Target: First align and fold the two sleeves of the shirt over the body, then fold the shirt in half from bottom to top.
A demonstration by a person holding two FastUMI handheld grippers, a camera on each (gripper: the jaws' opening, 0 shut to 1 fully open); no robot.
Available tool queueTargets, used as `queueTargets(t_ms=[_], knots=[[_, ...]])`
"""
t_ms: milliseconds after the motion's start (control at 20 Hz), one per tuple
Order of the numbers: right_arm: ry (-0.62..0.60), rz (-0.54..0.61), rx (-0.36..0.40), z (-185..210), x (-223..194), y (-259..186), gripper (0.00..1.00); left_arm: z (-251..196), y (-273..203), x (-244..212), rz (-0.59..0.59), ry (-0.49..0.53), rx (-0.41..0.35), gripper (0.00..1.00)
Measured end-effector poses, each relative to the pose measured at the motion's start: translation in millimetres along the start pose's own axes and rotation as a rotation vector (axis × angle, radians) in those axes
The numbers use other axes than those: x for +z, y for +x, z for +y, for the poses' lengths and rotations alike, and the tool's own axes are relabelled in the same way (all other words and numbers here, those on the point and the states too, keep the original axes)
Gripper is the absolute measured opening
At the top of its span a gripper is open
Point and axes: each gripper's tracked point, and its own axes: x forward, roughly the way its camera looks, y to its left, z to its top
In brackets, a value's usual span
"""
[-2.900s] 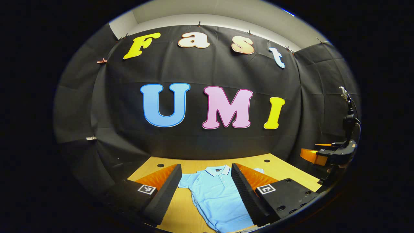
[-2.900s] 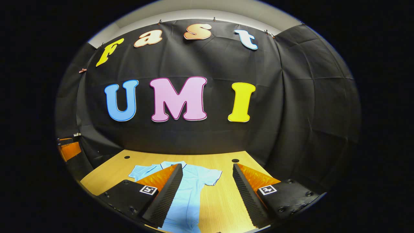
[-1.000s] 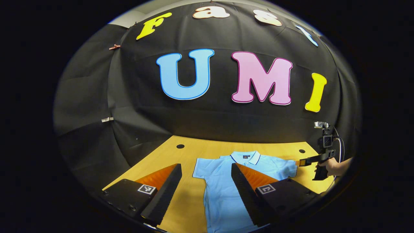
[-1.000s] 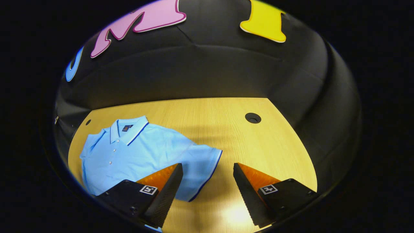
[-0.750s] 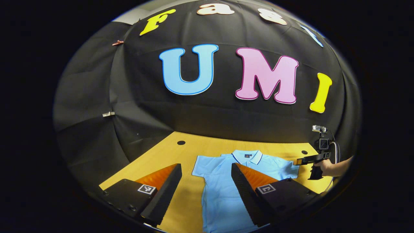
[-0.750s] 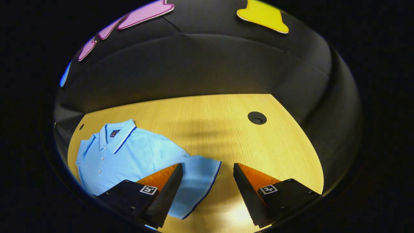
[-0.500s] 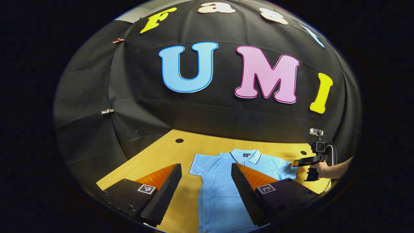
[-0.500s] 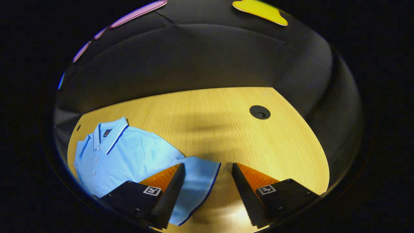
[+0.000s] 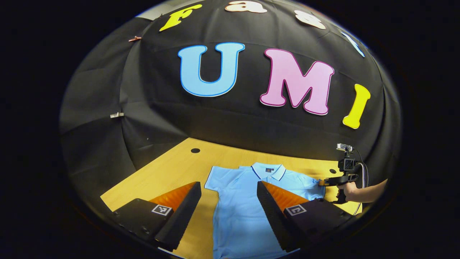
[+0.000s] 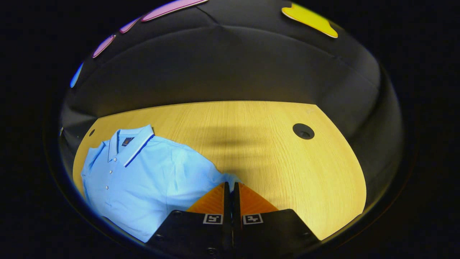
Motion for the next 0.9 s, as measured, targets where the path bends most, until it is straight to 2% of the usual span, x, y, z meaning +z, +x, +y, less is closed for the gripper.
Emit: queueTargets(t_ms=[300, 500, 700, 750, 900], knots=[[-0.108, -0.066, 0.072, 47, 47, -30, 0.05, 14, -1, -13, 0.024, -0.018, 0.035, 0.99], [-0.176, -0.088, 0.166, 119, 58, -44, 0.05, 24, -6, -17, 0.020, -0.022, 0.052, 0.97], [-0.256, -0.053, 0.267, 199, 33, -44, 0.05, 39, -11, -22, 0.027, -0.009, 0.078, 0.97], [-0.271, -0.043, 0.296, 217, 25, -45, 0.07, 43, -9, -23, 0.027, -0.020, 0.085, 0.97], [-0.269, -0.032, 0.392, 265, 11, -53, 0.36, 51, 2, -23, 0.025, -0.037, 0.086, 0.97]])
